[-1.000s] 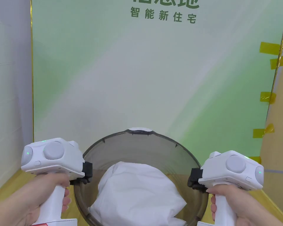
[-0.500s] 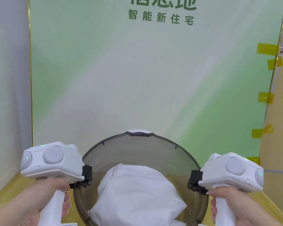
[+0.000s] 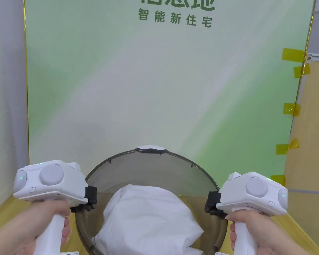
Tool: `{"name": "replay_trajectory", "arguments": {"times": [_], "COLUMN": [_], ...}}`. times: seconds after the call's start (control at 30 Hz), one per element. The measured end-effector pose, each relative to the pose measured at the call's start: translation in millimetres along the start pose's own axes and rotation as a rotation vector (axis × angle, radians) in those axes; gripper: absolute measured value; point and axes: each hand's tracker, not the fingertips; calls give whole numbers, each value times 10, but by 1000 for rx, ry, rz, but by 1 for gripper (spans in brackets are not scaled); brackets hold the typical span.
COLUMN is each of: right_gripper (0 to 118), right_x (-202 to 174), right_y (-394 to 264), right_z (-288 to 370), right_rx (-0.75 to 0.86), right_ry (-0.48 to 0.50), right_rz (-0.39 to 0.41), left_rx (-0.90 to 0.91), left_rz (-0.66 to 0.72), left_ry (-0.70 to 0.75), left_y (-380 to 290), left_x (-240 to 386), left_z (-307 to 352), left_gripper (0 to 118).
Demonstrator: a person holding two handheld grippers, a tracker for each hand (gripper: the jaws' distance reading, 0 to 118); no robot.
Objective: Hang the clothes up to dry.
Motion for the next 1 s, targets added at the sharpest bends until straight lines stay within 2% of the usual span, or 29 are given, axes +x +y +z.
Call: {"name": "replay_trajectory", "arguments": {"times": [0.73, 1.0], "right_gripper": [13, 13], "right_x": [-19, -54], "right_y": [6, 197], "right_z": [39, -84], "right_rx": [5, -1], "right_ry": [1, 2], "right_rz": [-2, 2], "left_rx": [18, 13], "left_rz": [6, 27], "left_ry": [-11, -6], "left_y": [25, 174], "left_x": [36, -53], "left_z": [57, -58], "left_gripper": [15, 15]}}
